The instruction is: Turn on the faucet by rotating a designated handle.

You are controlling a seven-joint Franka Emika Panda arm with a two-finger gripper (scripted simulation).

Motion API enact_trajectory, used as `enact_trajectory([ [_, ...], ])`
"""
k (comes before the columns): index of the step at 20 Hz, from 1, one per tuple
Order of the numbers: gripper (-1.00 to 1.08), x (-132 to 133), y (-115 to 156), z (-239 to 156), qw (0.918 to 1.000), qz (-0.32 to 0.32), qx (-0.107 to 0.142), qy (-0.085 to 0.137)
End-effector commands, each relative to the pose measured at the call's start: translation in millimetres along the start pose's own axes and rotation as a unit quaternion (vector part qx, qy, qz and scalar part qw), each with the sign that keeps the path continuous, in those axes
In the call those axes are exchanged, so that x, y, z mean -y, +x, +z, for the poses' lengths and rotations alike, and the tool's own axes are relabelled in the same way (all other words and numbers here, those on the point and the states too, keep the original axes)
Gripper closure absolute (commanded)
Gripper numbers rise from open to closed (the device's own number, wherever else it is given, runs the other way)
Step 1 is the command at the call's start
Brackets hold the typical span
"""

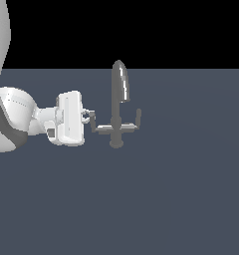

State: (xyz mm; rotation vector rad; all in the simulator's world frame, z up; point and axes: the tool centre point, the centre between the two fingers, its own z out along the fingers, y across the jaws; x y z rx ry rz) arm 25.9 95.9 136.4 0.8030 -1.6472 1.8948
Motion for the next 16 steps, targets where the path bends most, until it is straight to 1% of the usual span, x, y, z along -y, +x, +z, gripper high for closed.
enact_trajectory([
  [1,1.08,1,12,1,1.0000,0.002,-0.005,-0.001],
  [3,1.08,-1,14,1,1.0000,0.002,-0.005,-0.001],
  [4,1.08,-1,8,1,1.0000,0.001,-0.002,0.000],
  [16,1.08,-40,28,0,1.0000,0.002,-0.004,-0.001],
])
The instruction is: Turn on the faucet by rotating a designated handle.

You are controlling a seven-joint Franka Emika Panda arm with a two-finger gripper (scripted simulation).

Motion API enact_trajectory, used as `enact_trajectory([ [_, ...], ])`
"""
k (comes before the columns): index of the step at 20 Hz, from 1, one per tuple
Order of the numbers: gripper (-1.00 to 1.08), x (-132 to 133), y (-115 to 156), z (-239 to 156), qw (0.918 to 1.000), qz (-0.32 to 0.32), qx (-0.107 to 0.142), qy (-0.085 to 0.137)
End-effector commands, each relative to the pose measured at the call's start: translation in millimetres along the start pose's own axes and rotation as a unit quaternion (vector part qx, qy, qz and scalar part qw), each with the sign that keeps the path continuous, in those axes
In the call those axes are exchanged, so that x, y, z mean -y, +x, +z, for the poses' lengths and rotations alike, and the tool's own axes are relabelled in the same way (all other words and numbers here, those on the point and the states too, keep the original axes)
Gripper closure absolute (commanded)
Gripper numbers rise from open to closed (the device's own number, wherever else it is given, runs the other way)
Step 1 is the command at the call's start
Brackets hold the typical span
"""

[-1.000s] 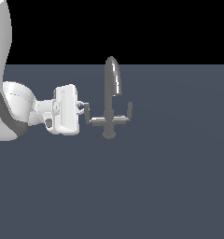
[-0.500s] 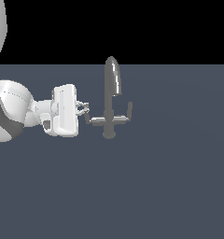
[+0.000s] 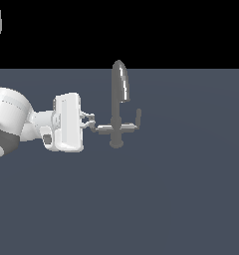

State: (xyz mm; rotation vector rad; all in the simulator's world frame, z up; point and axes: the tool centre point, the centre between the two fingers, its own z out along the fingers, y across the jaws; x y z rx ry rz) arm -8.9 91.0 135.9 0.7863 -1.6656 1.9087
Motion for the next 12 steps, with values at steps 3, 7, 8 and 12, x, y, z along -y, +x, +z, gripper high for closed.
enact_trajectory([
  [3,1.08,-21,8,-1,0.9999,-0.010,-0.005,0.000],
  [7,1.08,-27,0,-1,1.0000,-0.002,-0.003,0.000],
  [8,1.08,-34,-2,-1,1.0000,-0.003,-0.003,0.000],
  [12,1.08,-62,-10,-4,1.0000,-0.008,-0.005,0.000],
])
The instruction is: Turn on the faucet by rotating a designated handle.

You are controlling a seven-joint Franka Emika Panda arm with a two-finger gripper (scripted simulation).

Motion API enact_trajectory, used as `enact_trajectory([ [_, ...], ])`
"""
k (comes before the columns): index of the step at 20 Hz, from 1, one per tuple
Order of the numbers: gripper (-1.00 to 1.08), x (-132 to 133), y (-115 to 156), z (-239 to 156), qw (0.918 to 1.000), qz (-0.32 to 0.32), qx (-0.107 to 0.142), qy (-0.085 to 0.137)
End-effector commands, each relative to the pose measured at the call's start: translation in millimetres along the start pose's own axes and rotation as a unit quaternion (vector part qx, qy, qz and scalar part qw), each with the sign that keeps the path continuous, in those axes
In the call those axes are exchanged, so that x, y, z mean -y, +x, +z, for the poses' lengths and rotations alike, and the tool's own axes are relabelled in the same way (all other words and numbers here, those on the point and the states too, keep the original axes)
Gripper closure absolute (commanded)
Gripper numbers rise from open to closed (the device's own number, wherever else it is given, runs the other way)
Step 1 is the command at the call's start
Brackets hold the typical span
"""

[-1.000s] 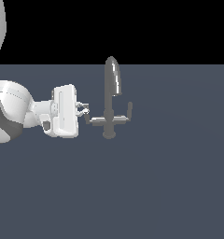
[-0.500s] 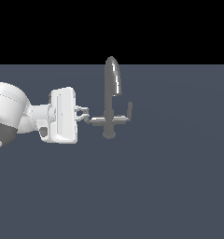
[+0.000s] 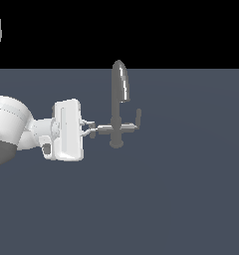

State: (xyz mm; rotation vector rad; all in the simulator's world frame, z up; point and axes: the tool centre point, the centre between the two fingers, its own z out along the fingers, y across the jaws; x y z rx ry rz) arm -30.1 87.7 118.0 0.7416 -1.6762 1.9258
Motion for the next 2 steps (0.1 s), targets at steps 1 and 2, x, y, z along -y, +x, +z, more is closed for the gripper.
enact_trajectory([
  [1,1.08,-41.8,-13.2,-3.7,0.9997,-0.024,0.006,0.002],
  [2,1.08,-41.8,-13.2,-3.7,0.9997,-0.024,0.006,0.002],
])
